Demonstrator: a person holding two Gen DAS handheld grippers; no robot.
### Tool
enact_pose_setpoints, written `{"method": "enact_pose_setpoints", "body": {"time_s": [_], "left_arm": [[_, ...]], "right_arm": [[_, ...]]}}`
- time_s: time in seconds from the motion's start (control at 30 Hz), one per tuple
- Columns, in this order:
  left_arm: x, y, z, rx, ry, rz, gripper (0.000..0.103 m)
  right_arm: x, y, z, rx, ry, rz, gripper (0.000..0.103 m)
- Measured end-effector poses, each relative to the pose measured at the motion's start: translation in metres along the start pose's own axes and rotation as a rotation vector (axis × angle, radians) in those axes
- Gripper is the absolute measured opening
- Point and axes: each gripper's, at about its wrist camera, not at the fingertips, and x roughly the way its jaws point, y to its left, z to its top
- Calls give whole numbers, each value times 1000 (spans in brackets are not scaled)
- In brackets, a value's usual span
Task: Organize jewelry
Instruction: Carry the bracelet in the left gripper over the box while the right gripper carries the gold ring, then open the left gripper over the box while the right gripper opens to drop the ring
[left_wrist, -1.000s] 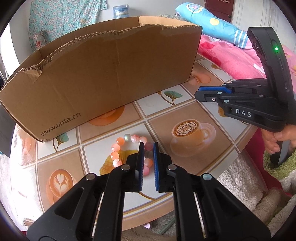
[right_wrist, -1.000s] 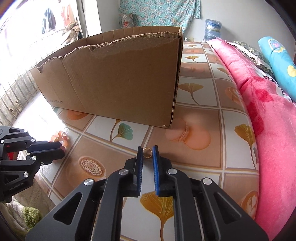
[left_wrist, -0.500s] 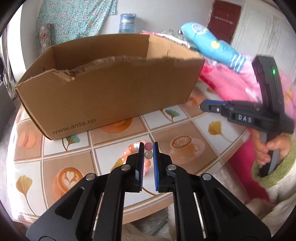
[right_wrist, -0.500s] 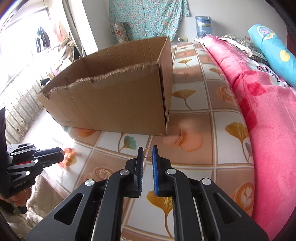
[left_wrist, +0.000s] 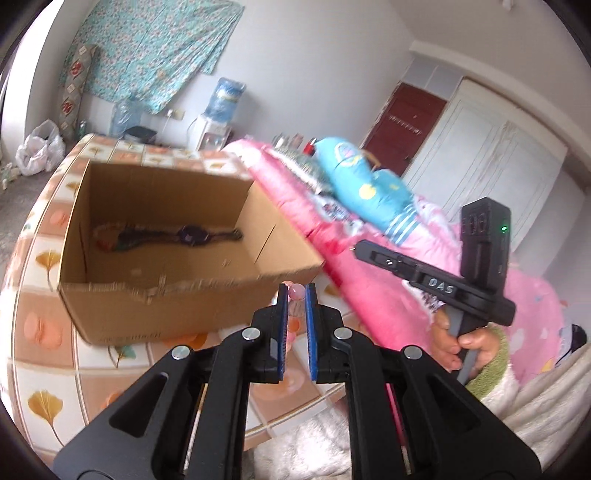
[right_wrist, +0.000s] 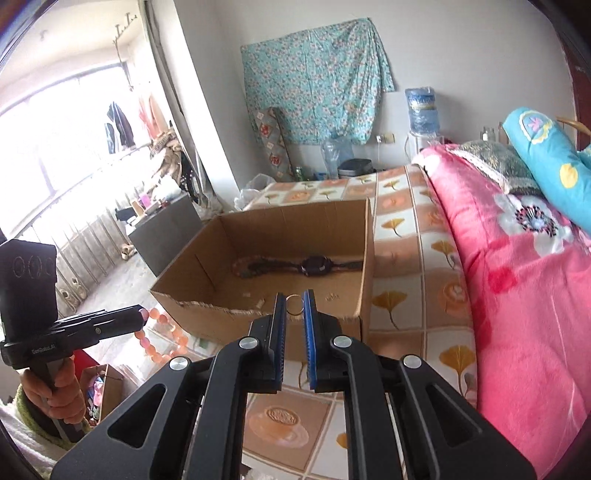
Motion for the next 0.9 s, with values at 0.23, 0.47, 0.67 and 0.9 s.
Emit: {"method": "enact_pose_setpoints", "body": {"time_s": [0.23, 0.47, 0.67, 0.9], "left_arm": [[26, 1, 54, 23, 8, 26, 8], [113, 45, 69, -81, 259, 88, 8], [171, 73, 57, -145, 430, 93, 8], [169, 96, 47, -248, 407, 79, 25]], "right_arm": [[30, 0, 38, -28, 11, 40, 10], [80, -24, 53, 16, 138, 91, 10], [119, -46, 61, 39, 271, 125, 10], [151, -38, 75, -17, 380, 153, 10]]}}
